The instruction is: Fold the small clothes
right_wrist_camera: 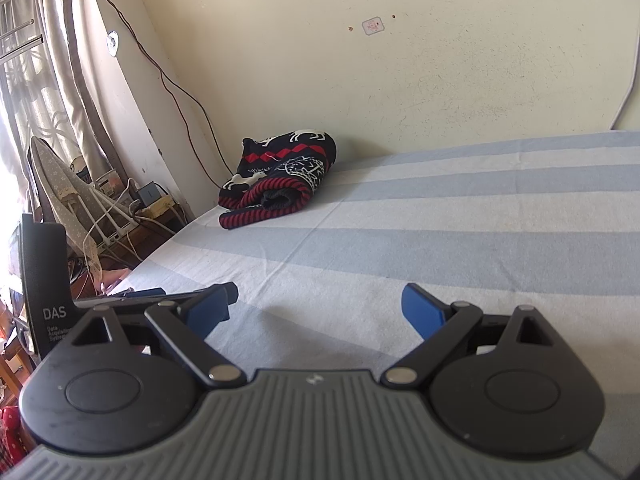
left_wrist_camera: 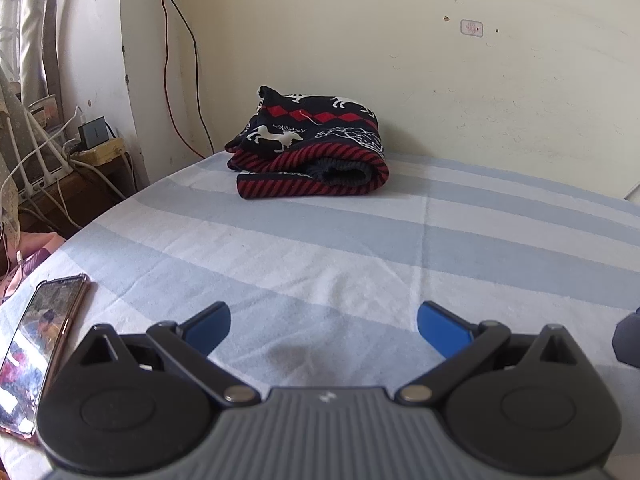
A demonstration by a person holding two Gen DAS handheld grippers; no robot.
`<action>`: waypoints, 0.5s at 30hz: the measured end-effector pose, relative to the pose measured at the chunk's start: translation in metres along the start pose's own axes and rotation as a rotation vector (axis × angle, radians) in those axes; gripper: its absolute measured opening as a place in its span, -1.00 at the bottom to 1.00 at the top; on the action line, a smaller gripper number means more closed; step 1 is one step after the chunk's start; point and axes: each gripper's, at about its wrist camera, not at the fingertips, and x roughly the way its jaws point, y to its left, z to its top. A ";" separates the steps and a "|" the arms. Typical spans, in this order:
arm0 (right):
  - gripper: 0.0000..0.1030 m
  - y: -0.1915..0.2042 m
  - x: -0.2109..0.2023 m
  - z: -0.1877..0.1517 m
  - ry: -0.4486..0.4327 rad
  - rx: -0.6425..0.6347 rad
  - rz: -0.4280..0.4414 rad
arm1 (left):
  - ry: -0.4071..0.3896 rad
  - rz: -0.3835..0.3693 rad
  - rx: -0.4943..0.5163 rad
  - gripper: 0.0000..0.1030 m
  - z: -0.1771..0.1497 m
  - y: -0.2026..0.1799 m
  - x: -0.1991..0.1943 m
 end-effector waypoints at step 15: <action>0.87 0.000 0.000 0.000 0.000 0.001 0.001 | 0.015 0.000 -0.004 1.00 -0.001 0.000 0.001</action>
